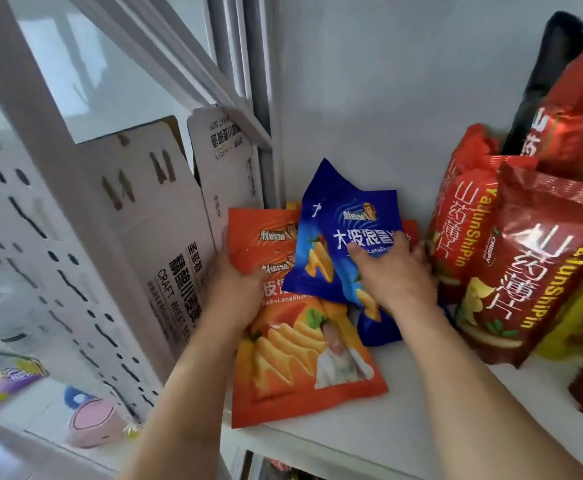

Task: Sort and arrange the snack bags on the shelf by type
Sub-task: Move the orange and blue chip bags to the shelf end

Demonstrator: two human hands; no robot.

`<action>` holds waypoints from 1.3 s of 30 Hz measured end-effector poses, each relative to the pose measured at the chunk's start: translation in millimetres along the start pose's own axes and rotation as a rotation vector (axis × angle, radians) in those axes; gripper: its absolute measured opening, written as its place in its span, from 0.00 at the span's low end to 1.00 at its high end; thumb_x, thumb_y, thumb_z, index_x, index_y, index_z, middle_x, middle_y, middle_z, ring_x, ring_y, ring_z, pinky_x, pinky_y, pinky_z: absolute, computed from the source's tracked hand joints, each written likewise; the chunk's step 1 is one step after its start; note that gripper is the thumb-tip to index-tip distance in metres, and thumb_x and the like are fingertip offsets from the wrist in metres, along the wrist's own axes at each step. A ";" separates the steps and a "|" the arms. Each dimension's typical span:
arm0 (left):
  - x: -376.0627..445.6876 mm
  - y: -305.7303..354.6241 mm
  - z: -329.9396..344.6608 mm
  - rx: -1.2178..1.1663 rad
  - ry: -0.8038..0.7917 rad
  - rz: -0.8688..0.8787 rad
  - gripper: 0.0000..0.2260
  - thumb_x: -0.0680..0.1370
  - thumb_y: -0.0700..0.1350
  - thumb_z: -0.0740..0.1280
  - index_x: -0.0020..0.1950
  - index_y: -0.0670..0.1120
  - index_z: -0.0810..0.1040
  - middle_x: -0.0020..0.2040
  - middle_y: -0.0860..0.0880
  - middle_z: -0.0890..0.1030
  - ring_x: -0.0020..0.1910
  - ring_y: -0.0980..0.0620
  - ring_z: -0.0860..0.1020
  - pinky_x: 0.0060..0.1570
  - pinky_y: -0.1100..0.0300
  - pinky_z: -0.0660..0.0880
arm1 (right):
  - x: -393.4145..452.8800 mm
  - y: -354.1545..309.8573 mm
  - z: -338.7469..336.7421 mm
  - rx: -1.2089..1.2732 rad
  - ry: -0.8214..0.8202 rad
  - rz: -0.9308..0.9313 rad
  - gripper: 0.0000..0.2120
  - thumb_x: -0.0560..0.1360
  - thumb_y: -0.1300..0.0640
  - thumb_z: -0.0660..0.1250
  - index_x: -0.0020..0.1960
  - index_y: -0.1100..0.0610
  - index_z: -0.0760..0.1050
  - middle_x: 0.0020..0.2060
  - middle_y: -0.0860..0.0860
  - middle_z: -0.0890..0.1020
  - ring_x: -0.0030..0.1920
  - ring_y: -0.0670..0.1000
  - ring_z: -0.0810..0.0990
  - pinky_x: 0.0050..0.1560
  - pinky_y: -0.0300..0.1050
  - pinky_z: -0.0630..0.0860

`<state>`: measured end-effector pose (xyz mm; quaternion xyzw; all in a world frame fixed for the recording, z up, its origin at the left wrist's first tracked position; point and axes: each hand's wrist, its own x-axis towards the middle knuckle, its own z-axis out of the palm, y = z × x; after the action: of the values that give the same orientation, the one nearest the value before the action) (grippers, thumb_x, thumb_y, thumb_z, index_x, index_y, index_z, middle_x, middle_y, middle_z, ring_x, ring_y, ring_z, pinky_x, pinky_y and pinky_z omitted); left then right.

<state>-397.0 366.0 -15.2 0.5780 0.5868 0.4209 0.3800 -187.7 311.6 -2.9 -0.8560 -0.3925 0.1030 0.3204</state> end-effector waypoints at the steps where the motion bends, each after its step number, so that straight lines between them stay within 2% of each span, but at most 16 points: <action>1: 2.2 -1.9 -0.3 0.006 -0.023 0.009 0.30 0.67 0.53 0.69 0.70 0.59 0.71 0.59 0.49 0.82 0.53 0.45 0.84 0.54 0.43 0.82 | 1.7 -1.1 -1.7 0.005 0.002 0.008 0.43 0.73 0.28 0.59 0.78 0.54 0.55 0.76 0.60 0.61 0.75 0.63 0.61 0.72 0.60 0.60; 3: 2.8 0.8 0.1 0.058 -0.047 0.036 0.31 0.71 0.50 0.70 0.74 0.61 0.67 0.67 0.49 0.76 0.59 0.43 0.80 0.58 0.43 0.80 | 5.2 -3.3 -4.4 0.014 -0.006 0.011 0.45 0.71 0.27 0.62 0.78 0.54 0.56 0.74 0.59 0.64 0.73 0.63 0.64 0.72 0.59 0.63; 5: 1.7 4.5 -0.7 0.138 -0.026 0.059 0.31 0.76 0.45 0.69 0.78 0.58 0.64 0.72 0.47 0.70 0.65 0.42 0.76 0.64 0.45 0.76 | 8.9 -3.9 -5.5 0.044 -0.013 0.014 0.48 0.68 0.26 0.65 0.77 0.54 0.57 0.73 0.58 0.67 0.72 0.63 0.66 0.71 0.59 0.66; 8: -1.0 1.7 -0.9 0.146 -0.029 0.089 0.32 0.77 0.46 0.69 0.79 0.58 0.62 0.74 0.47 0.69 0.67 0.42 0.74 0.66 0.43 0.74 | 13.2 -4.5 -6.4 0.160 -0.021 0.022 0.53 0.62 0.25 0.70 0.75 0.55 0.60 0.70 0.56 0.72 0.69 0.61 0.71 0.67 0.59 0.71; 10: -4.3 -1.0 -3.4 0.006 -0.048 0.002 0.28 0.75 0.51 0.71 0.74 0.58 0.66 0.68 0.48 0.76 0.60 0.43 0.80 0.60 0.41 0.78 | 13.3 -4.2 -6.6 0.226 -0.024 0.027 0.53 0.59 0.26 0.72 0.74 0.54 0.62 0.68 0.55 0.74 0.67 0.60 0.73 0.65 0.58 0.73; 13: -8.9 -8.5 -4.9 -0.258 -0.115 -0.184 0.21 0.77 0.49 0.72 0.68 0.54 0.71 0.55 0.46 0.84 0.47 0.43 0.86 0.50 0.42 0.83 | 14.0 -3.4 -6.1 0.262 -0.039 0.029 0.47 0.63 0.28 0.72 0.72 0.54 0.65 0.67 0.53 0.75 0.65 0.59 0.75 0.63 0.56 0.75; 16: -8.6 -13.4 -7.3 -0.329 -0.151 -0.243 0.24 0.76 0.48 0.73 0.70 0.52 0.69 0.54 0.44 0.84 0.45 0.41 0.86 0.47 0.39 0.83 | 16.5 -3.7 -8.4 0.301 -0.077 0.022 0.36 0.71 0.34 0.69 0.71 0.55 0.67 0.66 0.54 0.76 0.63 0.58 0.76 0.61 0.52 0.75; 18: -9.5 -13.7 -8.5 -0.312 -0.164 -0.233 0.24 0.77 0.45 0.72 0.70 0.52 0.69 0.54 0.44 0.84 0.44 0.41 0.86 0.45 0.42 0.84 | 16.6 -3.7 -10.2 0.339 -0.110 0.008 0.29 0.75 0.43 0.69 0.69 0.56 0.68 0.64 0.54 0.77 0.59 0.56 0.77 0.55 0.47 0.73; 20: -10.8 -14.0 -8.8 -0.262 -0.169 -0.197 0.23 0.78 0.42 0.71 0.70 0.52 0.68 0.54 0.45 0.83 0.45 0.42 0.86 0.43 0.46 0.84 | 15.4 -4.0 -10.7 0.373 -0.126 -0.011 0.26 0.75 0.48 0.71 0.68 0.57 0.68 0.62 0.53 0.78 0.54 0.54 0.77 0.51 0.45 0.71; 25: -7.1 -13.2 -11.1 -0.193 -0.191 -0.075 0.27 0.78 0.39 0.72 0.71 0.60 0.66 0.52 0.53 0.80 0.46 0.49 0.84 0.37 0.56 0.82 | 14.0 -6.6 -9.5 0.366 -0.128 -0.006 0.28 0.74 0.45 0.73 0.67 0.58 0.69 0.62 0.53 0.79 0.59 0.56 0.78 0.49 0.44 0.70; 26: -5.6 -13.2 -11.6 -0.155 -0.175 -0.047 0.27 0.78 0.40 0.72 0.71 0.59 0.67 0.56 0.52 0.80 0.48 0.49 0.84 0.39 0.57 0.82 | 14.8 -6.7 -8.6 0.363 -0.134 -0.005 0.29 0.73 0.44 0.73 0.67 0.58 0.70 0.62 0.53 0.79 0.59 0.56 0.79 0.49 0.44 0.71; 28: -3.7 -12.4 -13.2 -0.025 -0.135 0.004 0.31 0.76 0.45 0.75 0.76 0.56 0.68 0.68 0.46 0.75 0.59 0.46 0.80 0.54 0.49 0.81 | 17.3 -7.5 -6.0 0.365 -0.155 0.008 0.31 0.72 0.41 0.73 0.67 0.58 0.70 0.62 0.54 0.79 0.58 0.56 0.80 0.50 0.47 0.75; 30: -2.2 -14.3 -12.2 0.017 -0.116 0.038 0.34 0.74 0.47 0.77 0.77 0.55 0.67 0.72 0.44 0.72 0.64 0.44 0.78 0.62 0.43 0.78 | 20.7 -9.5 -3.8 0.363 -0.180 0.023 0.33 0.71 0.39 0.73 0.67 0.58 0.70 0.61 0.54 0.80 0.57 0.57 0.81 0.53 0.50 0.78; 33: -5.8 -12.6 -13.1 -0.079 -0.106 0.032 0.32 0.74 0.47 0.77 0.75 0.54 0.67 0.68 0.47 0.75 0.59 0.45 0.80 0.59 0.44 0.80 | 26.7 -13.5 -2.5 0.343 -0.199 0.043 0.33 0.71 0.38 0.73 0.67 0.59 0.72 0.60 0.55 0.81 0.56 0.57 0.81 0.49 0.48 0.77; 36: -10.1 -14.7 -13.4 -0.207 -0.096 -0.049 0.27 0.76 0.50 0.74 0.72 0.52 0.68 0.62 0.47 0.80 0.52 0.45 0.83 0.53 0.44 0.82 | 32.3 -14.6 -1.2 0.356 -0.219 0.077 0.31 0.70 0.39 0.74 0.64 0.59 0.75 0.56 0.55 0.83 0.51 0.56 0.82 0.45 0.47 0.77; 39: -15.7 -17.0 -13.5 -0.271 -0.138 -0.092 0.26 0.75 0.47 0.75 0.70 0.54 0.68 0.58 0.48 0.82 0.50 0.44 0.84 0.52 0.44 0.82 | 36.5 -17.1 -3.0 0.386 -0.243 0.107 0.26 0.70 0.42 0.76 0.59 0.59 0.76 0.51 0.54 0.84 0.47 0.55 0.83 0.40 0.45 0.77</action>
<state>-415.0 349.9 -26.9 0.5213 0.5232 0.4377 0.5128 -172.3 345.5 12.9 -0.7797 -0.3553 0.2955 0.4225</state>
